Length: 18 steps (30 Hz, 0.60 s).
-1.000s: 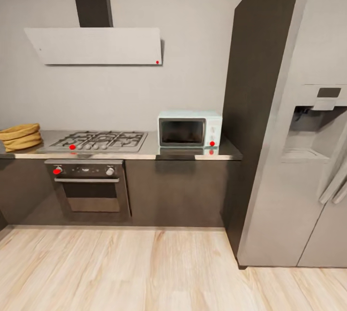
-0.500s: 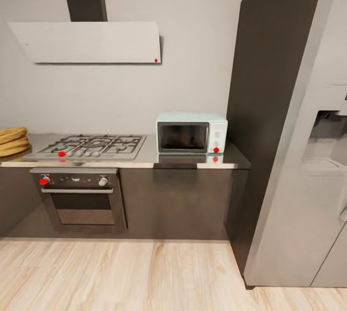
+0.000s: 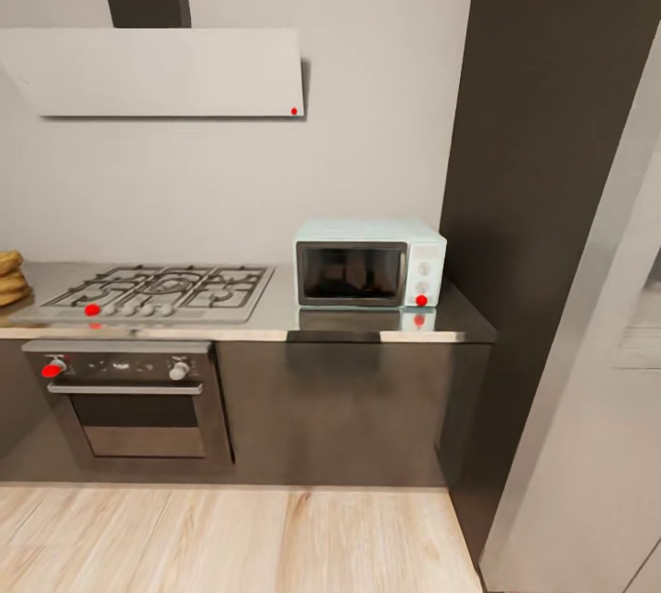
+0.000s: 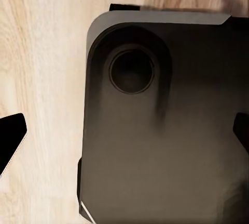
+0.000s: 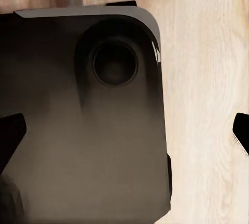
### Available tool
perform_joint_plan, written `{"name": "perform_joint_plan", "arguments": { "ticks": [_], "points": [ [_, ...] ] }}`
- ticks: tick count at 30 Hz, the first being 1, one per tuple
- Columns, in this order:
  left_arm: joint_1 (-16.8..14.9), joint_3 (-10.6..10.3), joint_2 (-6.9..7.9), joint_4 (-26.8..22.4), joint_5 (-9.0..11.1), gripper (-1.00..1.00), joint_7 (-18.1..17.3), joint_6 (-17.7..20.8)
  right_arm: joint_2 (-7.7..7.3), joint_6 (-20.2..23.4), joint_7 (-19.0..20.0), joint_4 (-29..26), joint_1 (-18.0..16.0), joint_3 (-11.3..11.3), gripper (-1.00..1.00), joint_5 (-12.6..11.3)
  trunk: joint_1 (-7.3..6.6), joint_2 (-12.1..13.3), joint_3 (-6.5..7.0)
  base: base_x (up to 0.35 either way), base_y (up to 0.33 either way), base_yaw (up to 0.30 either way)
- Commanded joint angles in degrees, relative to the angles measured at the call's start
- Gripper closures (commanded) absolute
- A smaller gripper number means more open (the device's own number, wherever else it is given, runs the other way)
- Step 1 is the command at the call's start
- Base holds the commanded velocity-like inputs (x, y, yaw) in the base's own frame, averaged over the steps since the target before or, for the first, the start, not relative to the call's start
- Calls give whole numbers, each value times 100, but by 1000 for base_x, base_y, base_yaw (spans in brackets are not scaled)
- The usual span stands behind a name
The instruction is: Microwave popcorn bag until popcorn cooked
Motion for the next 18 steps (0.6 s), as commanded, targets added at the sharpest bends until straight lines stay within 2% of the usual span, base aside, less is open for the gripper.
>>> {"name": "perform_joint_plan", "arguments": {
  "ticks": [1,7,11,18],
  "points": [
    [-1,35,-1,0,16,-100,2,-14,0,-30,3,6,-2,-10,-100,-46,4,-2,-4,333,0,0],
    [-1,50,-1,0,16,-100,2,-21,0,-30,3,6,-2,-15,-100,-49,4,-2,-4,332,0,0],
    [-1,213,-1,0,16,-100,2,-23,0,-32,3,6,-2,-19,-100,-49,4,-2,-4,322,0,0],
    [-1,254,-1,0,16,-100,2,-25,0,-32,3,6,-2,-19,-100,-49,4,-2,-4,296,0,0]
  ]
}}
